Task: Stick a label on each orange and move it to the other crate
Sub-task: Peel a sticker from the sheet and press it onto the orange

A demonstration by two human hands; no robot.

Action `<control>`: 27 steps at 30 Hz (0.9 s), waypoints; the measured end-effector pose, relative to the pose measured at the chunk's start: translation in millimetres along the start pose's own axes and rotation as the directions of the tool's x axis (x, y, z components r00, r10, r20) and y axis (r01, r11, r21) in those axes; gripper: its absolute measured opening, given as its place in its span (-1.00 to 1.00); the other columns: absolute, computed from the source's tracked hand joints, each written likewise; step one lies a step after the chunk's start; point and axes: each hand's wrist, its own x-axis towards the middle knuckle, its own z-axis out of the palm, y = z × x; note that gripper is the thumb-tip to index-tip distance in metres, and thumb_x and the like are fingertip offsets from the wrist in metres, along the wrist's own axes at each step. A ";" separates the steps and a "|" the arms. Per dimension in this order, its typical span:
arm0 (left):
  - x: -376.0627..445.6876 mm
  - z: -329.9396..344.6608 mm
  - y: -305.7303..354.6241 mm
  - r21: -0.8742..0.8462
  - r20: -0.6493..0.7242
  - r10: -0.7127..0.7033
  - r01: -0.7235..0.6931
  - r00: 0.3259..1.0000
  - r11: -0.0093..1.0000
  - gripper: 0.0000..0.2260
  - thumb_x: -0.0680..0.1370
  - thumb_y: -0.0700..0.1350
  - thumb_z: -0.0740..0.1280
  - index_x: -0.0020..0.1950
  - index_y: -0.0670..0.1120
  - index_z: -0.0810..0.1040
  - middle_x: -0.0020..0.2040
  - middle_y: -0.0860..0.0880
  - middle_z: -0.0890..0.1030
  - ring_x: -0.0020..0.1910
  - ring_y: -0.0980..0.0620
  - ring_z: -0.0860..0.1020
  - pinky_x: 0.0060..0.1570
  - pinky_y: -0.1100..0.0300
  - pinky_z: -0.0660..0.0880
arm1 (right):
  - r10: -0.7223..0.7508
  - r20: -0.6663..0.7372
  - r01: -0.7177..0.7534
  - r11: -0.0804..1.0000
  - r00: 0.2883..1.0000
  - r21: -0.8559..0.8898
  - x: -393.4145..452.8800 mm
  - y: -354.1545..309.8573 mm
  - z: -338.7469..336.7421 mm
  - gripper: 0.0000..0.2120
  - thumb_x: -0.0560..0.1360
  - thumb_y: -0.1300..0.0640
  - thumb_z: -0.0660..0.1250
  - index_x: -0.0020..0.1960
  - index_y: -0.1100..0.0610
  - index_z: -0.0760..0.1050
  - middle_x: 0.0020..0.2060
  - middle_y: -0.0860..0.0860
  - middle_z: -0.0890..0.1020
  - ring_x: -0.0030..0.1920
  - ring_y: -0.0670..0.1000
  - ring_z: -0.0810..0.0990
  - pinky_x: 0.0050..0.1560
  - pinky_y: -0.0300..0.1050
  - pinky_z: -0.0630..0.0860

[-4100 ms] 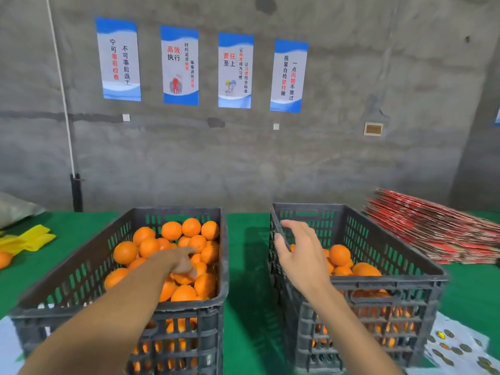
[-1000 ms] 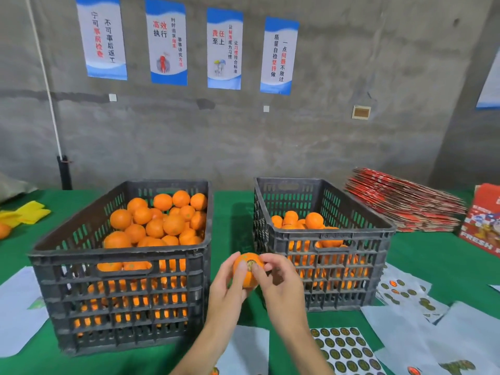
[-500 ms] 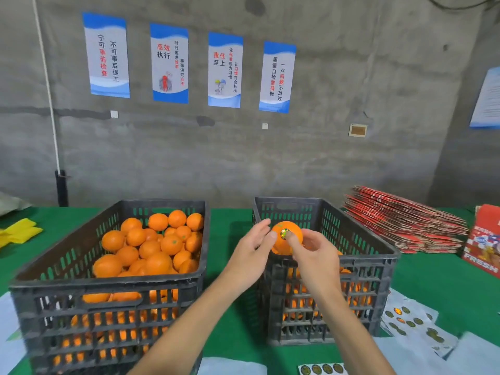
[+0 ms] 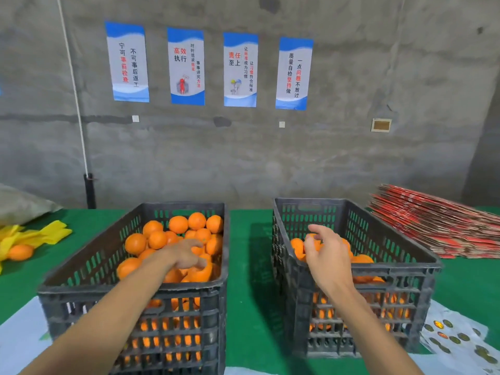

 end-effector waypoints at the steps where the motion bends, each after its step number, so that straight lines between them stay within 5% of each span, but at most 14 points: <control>1: 3.6 0.8 -0.3 0.083 0.129 -0.045 0.034 0.991 0.996 -0.22 0.55 0.17 0.45 0.66 0.14 0.12 0.67 -0.09 0.12 0.59 -0.20 0.24 0.47 -0.09 0.32 | -0.058 -0.001 0.058 0.998 0.998 0.027 -2.6 -9.9 6.4 -0.72 0.62 0.15 0.32 0.31 0.14 0.57 0.17 0.03 0.66 0.21 0.06 0.58 0.20 -0.10 0.43; 4: 15.8 5.5 6.1 0.125 0.338 -0.137 0.100 0.931 0.987 -0.07 0.49 0.21 0.50 0.66 0.25 -0.05 0.68 -0.14 0.06 0.58 -0.29 0.24 0.35 -0.27 0.43 | -0.167 0.020 0.164 0.981 0.986 0.108 -15.7 -32.9 24.6 -0.76 0.61 0.18 0.34 0.26 0.12 0.60 0.12 -0.02 0.66 0.17 0.02 0.57 0.20 -0.10 0.47; 7: 28.3 12.5 13.0 0.187 0.323 -0.119 0.059 0.939 0.981 -0.09 0.51 0.05 0.53 0.66 0.21 -0.01 0.63 -0.17 0.19 0.43 -0.25 0.47 0.09 -0.16 0.59 | -0.230 0.002 0.226 0.956 0.973 0.189 -34.6 -42.5 37.9 -0.80 0.59 0.23 0.37 0.21 0.14 0.62 0.11 -0.02 0.67 0.17 0.02 0.59 0.23 -0.04 0.50; 10: 36.4 18.0 12.2 0.189 0.232 -0.057 0.012 0.971 0.982 -0.24 0.50 -0.08 0.56 0.60 0.09 0.23 0.53 -0.19 0.37 0.25 -0.24 0.59 0.14 -0.13 0.62 | -0.241 -0.026 0.240 0.939 0.970 0.248 -57.3 -41.4 47.4 -0.81 0.58 0.26 0.37 0.16 0.12 0.64 0.06 -0.08 0.67 0.14 -0.04 0.61 0.22 -0.14 0.49; 14: 19.9 9.1 15.4 0.286 -0.118 0.126 -0.088 0.985 0.954 -0.32 0.48 0.02 0.55 0.53 0.05 0.33 0.39 -0.16 0.51 0.29 -0.21 0.54 0.07 0.02 0.53 | -0.178 0.037 0.163 0.951 0.983 0.261 -95.7 -30.6 59.9 -0.81 0.59 0.25 0.35 0.16 0.09 0.64 0.01 -0.16 0.65 0.07 -0.13 0.59 0.09 -0.21 0.51; 17: -1.6 1.6 27.4 0.094 -0.459 0.209 -0.186 0.863 0.978 -0.33 0.51 0.11 0.49 0.56 0.08 0.30 0.37 -0.27 0.45 0.29 -0.32 0.50 0.19 -0.09 0.49 | -0.080 0.233 0.022 0.971 0.969 0.240 -121.1 -18.9 66.0 -0.81 0.61 0.16 0.34 0.21 0.07 0.62 -0.02 -0.15 0.66 -0.01 -0.15 0.60 0.02 -0.19 0.56; 21: -38.0 6.9 48.5 -0.196 -0.635 0.167 -0.366 0.755 0.910 -0.37 0.43 0.21 0.50 0.46 0.23 0.38 0.23 -0.17 0.41 0.12 -0.30 0.54 0.08 0.02 0.44 | 0.105 0.612 -0.174 0.983 0.784 0.053 -147.1 -3.3 67.2 -0.77 0.60 0.03 0.36 0.20 0.08 0.64 0.01 -0.07 0.70 -0.08 -0.03 0.66 0.05 -0.08 0.60; 24: -70.2 23.6 63.7 -0.202 -0.655 0.208 -0.434 0.726 0.878 -0.36 0.33 0.29 0.45 0.39 0.29 0.39 0.15 -0.06 0.35 0.05 -0.23 0.54 0.06 0.03 0.49 | 0.139 0.752 -0.159 0.986 0.645 -0.046 -170.9 2.8 63.7 -0.78 0.58 0.05 0.41 0.15 0.13 0.68 0.05 -0.03 0.72 0.02 -0.05 0.68 0.17 -0.06 0.59; 27: -98.1 42.4 78.6 -0.152 -0.691 0.242 -0.465 0.681 0.872 -0.35 0.26 0.35 0.38 0.34 0.29 0.39 0.08 -0.03 0.33 -0.02 -0.18 0.54 -0.01 -0.03 0.56 | 0.132 0.825 -0.160 0.986 0.550 -0.051 -195.4 1.7 58.3 -0.61 0.50 -0.13 0.50 0.23 0.04 0.66 0.07 -0.14 0.61 0.08 -0.07 0.61 0.18 -0.13 0.53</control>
